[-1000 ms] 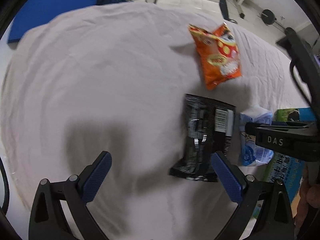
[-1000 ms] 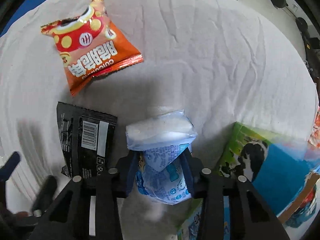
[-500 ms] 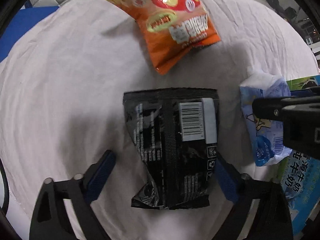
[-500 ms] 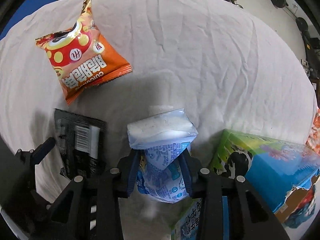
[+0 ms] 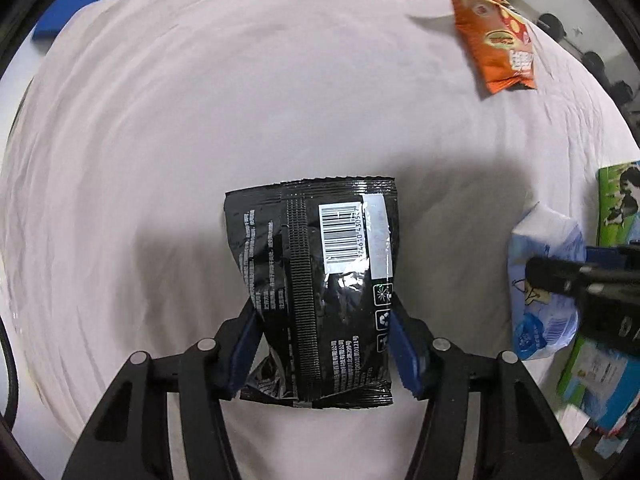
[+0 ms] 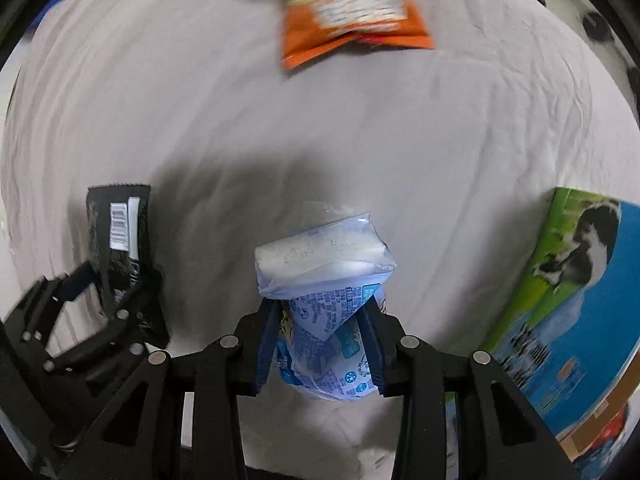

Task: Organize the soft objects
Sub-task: 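Grasp the blue-white pack with the right tool while the left grasps the black pack, then lower both packs into the box and open both tools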

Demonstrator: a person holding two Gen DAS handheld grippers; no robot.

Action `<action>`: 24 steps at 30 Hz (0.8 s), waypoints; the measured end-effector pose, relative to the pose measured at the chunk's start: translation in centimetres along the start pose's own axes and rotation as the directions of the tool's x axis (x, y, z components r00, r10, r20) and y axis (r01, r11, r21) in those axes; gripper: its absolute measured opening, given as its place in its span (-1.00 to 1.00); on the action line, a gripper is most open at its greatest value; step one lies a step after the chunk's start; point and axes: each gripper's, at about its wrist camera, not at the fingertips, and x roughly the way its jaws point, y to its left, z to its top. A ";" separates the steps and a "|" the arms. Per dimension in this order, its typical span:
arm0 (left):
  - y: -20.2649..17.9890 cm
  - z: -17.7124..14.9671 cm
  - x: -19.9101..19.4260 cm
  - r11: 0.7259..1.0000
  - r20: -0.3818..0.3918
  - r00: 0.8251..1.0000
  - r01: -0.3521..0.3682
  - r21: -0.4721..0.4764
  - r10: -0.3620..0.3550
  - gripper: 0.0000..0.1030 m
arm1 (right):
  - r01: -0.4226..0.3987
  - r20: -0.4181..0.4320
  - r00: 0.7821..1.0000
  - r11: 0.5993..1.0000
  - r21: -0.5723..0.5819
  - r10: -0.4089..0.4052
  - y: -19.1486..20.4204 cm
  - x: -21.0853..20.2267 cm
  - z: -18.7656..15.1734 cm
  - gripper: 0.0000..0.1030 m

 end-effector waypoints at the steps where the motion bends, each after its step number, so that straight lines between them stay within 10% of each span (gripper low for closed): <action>1: 0.6 -0.7 0.0 1.000 0.004 1.000 -0.005 -0.008 0.005 0.09 | 0.013 0.010 1.000 1.000 -0.006 -0.013 0.5 0.1 -0.3 -0.20; 13: 1.5 -0.1 2.2 1.000 -0.009 1.000 -0.010 -0.011 0.010 0.14 | 0.032 0.022 0.999 0.997 0.072 -0.034 -0.2 2.0 -2.1 0.21; 24: -1.1 -2.6 -1.8 1.000 0.042 0.999 -0.017 0.012 0.016 0.05 | -0.023 0.086 0.996 0.996 0.085 0.016 -2.7 -1.9 -4.8 -0.29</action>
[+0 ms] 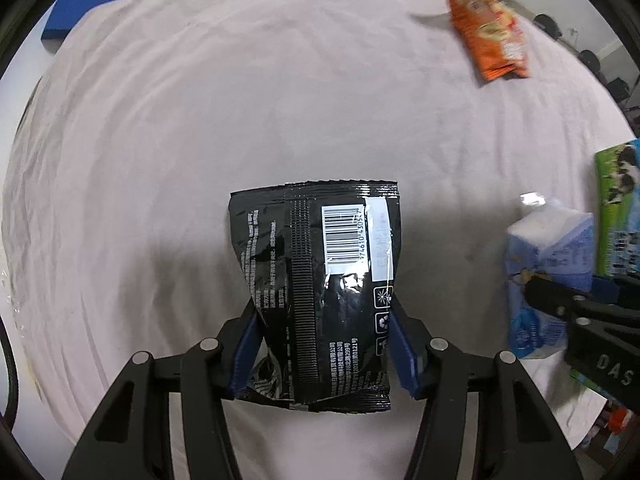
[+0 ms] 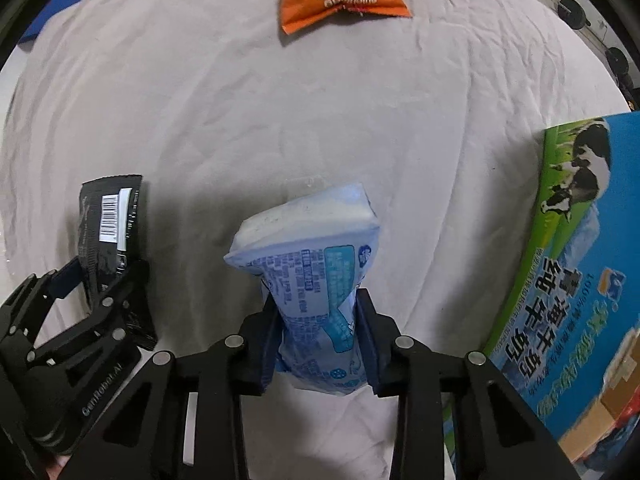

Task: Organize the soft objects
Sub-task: 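Lower both packs into the box and open both tools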

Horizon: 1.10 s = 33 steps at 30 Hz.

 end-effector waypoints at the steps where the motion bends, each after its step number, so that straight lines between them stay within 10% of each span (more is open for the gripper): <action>1: -0.2 -0.2 -0.7 1.000 0.013 1.000 0.007 0.003 -0.007 0.05 | -0.011 0.014 1.000 1.000 -0.001 0.011 -0.2 -0.9 -0.3 -0.29; 21: -3.8 -3.4 -19.1 0.989 0.282 0.948 0.134 0.070 -0.148 0.05 | -0.134 0.275 0.950 0.988 -0.076 0.150 -4.5 -19.5 -10.1 -0.29; 33: -18.2 -3.9 -22.7 0.924 0.201 0.918 0.290 0.249 -0.342 0.05 | -0.125 0.317 0.945 0.984 0.124 0.080 -21.4 -21.1 -17.1 -0.29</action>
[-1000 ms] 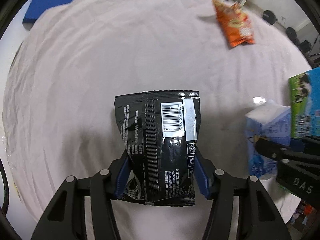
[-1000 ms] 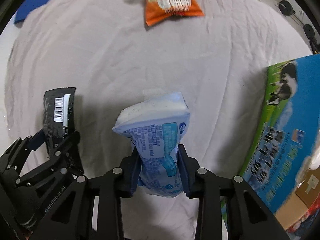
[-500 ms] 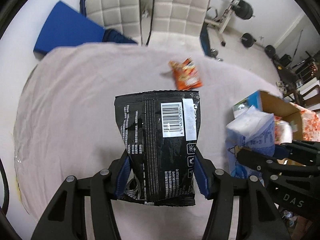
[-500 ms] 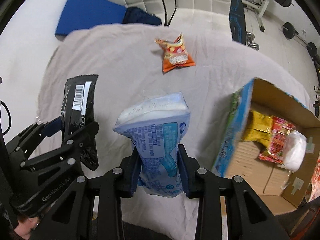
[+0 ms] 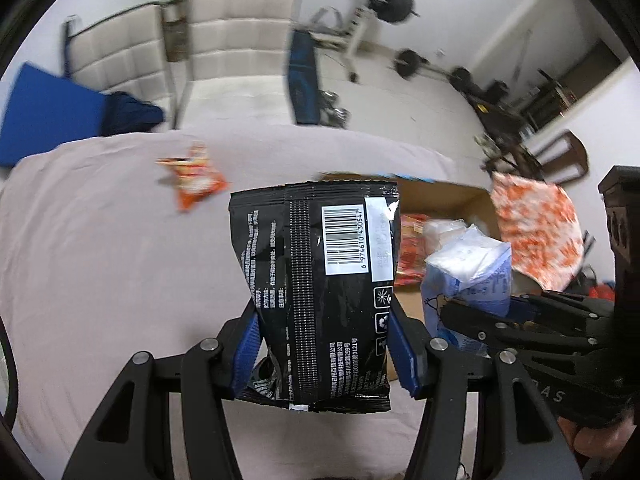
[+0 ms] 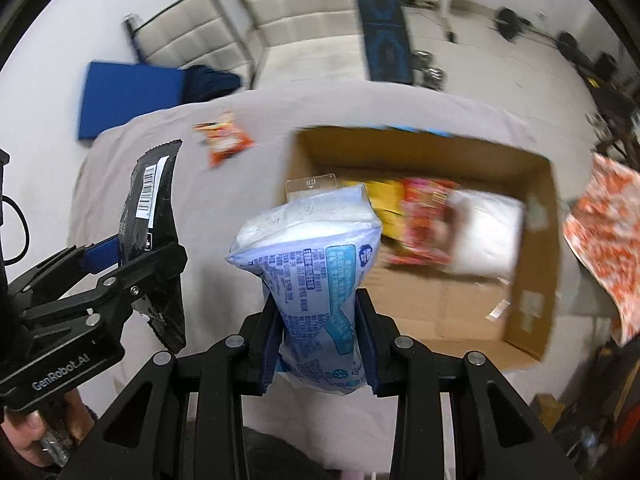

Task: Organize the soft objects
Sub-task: 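Lower both packs into the box and open both tools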

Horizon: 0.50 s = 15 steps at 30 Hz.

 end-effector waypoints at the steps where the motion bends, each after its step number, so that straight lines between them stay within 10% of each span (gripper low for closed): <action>1: -1.2 0.3 0.9 1.000 -0.018 1.000 0.014 0.009 -0.013 0.05 | 0.015 -0.007 1.000 1.000 0.013 -0.015 -1.4 0.3 -0.2 -0.29; 15: -7.7 -0.3 15.6 0.999 -0.327 0.945 0.002 -0.034 -0.013 0.06 | 0.052 -0.136 0.990 0.993 0.108 -0.037 -11.1 11.2 -2.0 -0.25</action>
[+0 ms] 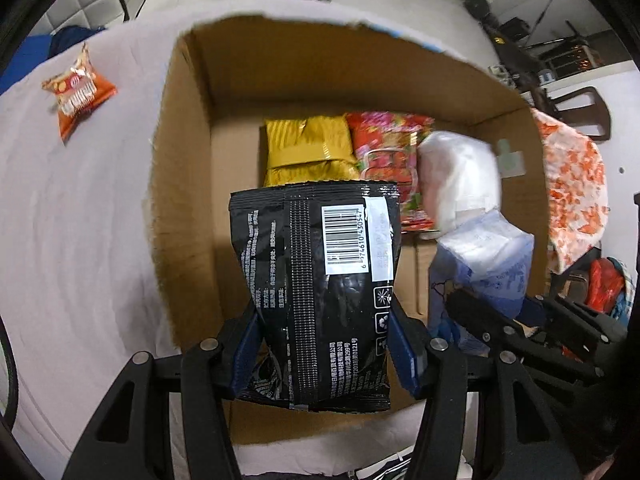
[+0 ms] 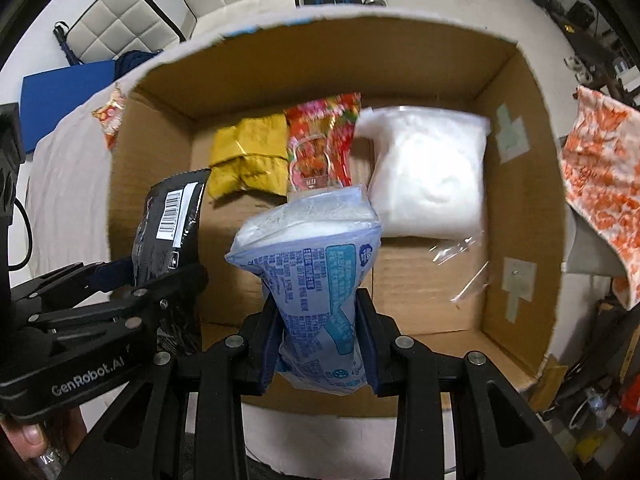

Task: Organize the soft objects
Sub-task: 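Lower both packs into the box and open both tools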

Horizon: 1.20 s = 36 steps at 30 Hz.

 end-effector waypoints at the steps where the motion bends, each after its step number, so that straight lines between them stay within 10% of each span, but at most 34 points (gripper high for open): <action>1: -0.1 0.0 0.4 1.000 -0.007 1.000 -0.006 -0.002 0.006 0.08 | -0.004 -0.006 1.000 1.000 0.001 0.004 0.0 0.4 0.1 -0.24; 14: 0.3 -0.6 0.6 0.997 -0.025 0.999 -0.044 -0.062 0.042 0.34 | 0.028 -0.055 0.998 0.999 0.044 -0.025 -1.0 2.1 -0.6 0.68; 18: -0.4 -1.0 -1.1 0.996 0.024 0.996 -0.089 -0.017 0.090 0.84 | 0.074 -0.032 0.997 0.997 0.031 -0.073 -0.5 1.4 -1.6 1.00; 36: -1.1 -5.0 -9.0 0.992 0.262 0.958 -0.127 0.023 0.117 0.98 | 0.153 0.187 0.969 0.987 0.052 -0.160 0.8 -9.0 -5.1 1.00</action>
